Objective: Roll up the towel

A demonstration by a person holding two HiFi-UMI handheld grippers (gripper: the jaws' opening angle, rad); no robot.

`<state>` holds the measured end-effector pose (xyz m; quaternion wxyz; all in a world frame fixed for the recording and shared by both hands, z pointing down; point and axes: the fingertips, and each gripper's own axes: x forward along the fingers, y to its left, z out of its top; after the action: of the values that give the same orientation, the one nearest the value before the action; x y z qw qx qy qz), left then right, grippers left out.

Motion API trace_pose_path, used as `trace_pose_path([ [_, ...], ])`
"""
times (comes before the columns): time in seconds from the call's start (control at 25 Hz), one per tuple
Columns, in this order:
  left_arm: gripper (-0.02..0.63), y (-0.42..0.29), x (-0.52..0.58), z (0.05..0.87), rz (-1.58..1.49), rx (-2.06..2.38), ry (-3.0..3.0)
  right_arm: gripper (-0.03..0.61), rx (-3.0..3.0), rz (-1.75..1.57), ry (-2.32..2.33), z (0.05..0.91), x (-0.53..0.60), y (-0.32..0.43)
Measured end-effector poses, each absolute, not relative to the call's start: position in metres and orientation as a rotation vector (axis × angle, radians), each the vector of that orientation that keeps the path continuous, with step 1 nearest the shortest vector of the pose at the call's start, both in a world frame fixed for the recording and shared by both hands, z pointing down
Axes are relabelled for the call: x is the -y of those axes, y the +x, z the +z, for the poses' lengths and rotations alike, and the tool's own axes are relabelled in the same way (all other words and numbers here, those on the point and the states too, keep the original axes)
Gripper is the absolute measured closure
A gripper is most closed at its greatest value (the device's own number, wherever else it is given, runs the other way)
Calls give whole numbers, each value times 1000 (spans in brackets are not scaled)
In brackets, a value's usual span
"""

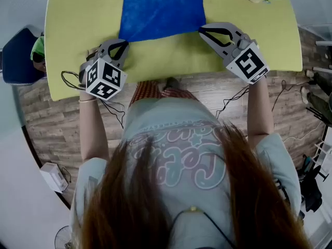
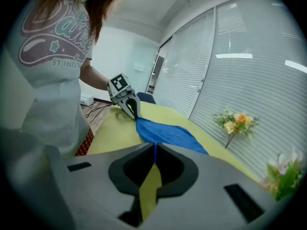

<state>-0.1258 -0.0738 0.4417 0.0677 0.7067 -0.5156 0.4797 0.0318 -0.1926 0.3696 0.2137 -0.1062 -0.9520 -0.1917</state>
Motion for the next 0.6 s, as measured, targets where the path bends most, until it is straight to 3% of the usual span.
trace_pose_path([
  [0.6,594,-119,61,443,1359,1578,2142,554,2397,-730,-683,379,187,-116],
])
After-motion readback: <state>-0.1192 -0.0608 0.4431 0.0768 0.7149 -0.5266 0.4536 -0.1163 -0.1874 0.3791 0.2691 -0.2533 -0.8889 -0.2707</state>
